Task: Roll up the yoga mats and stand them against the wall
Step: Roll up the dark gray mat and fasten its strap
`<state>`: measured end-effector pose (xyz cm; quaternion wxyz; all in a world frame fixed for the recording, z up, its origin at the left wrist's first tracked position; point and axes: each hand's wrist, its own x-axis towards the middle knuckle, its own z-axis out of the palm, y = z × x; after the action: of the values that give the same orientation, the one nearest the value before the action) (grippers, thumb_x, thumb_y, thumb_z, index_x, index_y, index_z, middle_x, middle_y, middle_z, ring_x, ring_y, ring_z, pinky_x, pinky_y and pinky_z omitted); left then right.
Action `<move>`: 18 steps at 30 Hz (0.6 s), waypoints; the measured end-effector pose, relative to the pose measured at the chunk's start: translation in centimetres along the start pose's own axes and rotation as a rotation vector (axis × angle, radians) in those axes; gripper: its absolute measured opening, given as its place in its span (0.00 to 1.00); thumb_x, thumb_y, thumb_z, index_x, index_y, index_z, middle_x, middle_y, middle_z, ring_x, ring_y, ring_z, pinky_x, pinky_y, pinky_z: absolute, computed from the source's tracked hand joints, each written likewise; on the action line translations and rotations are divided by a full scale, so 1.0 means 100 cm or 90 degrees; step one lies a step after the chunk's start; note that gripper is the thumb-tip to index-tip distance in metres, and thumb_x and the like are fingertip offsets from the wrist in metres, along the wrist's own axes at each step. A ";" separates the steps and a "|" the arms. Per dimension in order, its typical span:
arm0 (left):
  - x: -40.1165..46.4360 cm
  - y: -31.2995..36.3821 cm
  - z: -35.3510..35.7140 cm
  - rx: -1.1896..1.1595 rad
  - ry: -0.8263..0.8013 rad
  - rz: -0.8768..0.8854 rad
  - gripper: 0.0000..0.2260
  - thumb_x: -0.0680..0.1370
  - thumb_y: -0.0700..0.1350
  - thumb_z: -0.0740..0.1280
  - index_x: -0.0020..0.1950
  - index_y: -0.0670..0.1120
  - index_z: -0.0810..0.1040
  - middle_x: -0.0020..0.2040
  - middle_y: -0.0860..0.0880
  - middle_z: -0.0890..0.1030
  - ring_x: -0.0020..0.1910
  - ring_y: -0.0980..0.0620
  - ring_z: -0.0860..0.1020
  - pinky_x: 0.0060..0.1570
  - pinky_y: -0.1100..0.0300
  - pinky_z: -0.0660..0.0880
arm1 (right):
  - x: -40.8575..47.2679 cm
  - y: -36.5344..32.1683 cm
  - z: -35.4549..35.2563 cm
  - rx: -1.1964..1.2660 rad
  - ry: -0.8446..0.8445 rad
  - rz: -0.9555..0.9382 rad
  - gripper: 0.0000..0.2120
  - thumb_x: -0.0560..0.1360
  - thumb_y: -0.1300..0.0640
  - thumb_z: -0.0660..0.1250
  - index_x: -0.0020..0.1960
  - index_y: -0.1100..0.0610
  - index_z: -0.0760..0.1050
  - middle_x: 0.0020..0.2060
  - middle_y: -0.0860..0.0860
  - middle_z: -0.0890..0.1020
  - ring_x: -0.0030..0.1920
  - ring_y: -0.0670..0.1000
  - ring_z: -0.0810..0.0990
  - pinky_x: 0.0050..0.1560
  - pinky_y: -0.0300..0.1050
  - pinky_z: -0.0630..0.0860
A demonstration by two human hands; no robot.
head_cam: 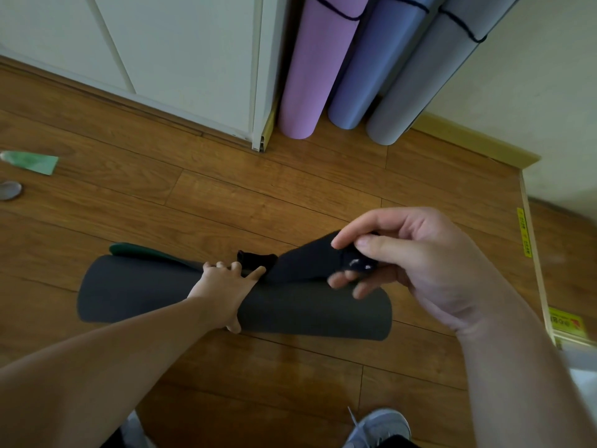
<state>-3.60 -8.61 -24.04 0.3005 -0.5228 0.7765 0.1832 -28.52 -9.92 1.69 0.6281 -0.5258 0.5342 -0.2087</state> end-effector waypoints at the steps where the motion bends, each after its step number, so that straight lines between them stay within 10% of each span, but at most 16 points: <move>1: 0.000 0.000 -0.001 0.000 -0.006 0.000 0.62 0.67 0.68 0.78 0.85 0.56 0.37 0.79 0.39 0.63 0.74 0.35 0.69 0.73 0.36 0.67 | 0.000 0.000 -0.001 0.030 -0.027 -0.007 0.12 0.84 0.70 0.62 0.58 0.64 0.84 0.49 0.63 0.88 0.52 0.62 0.89 0.45 0.49 0.87; 5: 0.000 0.000 -0.003 0.000 -0.014 0.002 0.62 0.68 0.67 0.78 0.85 0.55 0.37 0.80 0.38 0.62 0.75 0.34 0.67 0.74 0.35 0.67 | -0.002 0.003 0.000 0.017 -0.102 -0.045 0.19 0.80 0.75 0.65 0.68 0.62 0.79 0.58 0.57 0.87 0.62 0.58 0.86 0.59 0.52 0.84; 10: 0.000 0.000 0.000 0.003 -0.005 0.005 0.62 0.68 0.68 0.78 0.85 0.55 0.36 0.80 0.37 0.62 0.75 0.33 0.68 0.74 0.35 0.66 | 0.007 0.011 0.004 -0.118 0.133 -0.118 0.07 0.81 0.65 0.70 0.51 0.59 0.86 0.40 0.55 0.89 0.43 0.54 0.89 0.45 0.49 0.84; 18: 0.000 -0.001 0.003 0.012 0.007 0.008 0.63 0.69 0.68 0.77 0.85 0.50 0.36 0.81 0.37 0.60 0.76 0.34 0.66 0.74 0.36 0.67 | 0.014 0.012 0.008 -0.160 0.207 -0.204 0.06 0.80 0.62 0.72 0.51 0.54 0.88 0.46 0.49 0.89 0.53 0.51 0.88 0.57 0.51 0.85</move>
<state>-3.42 -8.43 -24.26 0.3000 -0.5158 0.7832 0.1746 -27.72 -10.26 -0.10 0.4228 -0.6373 0.5598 -0.3189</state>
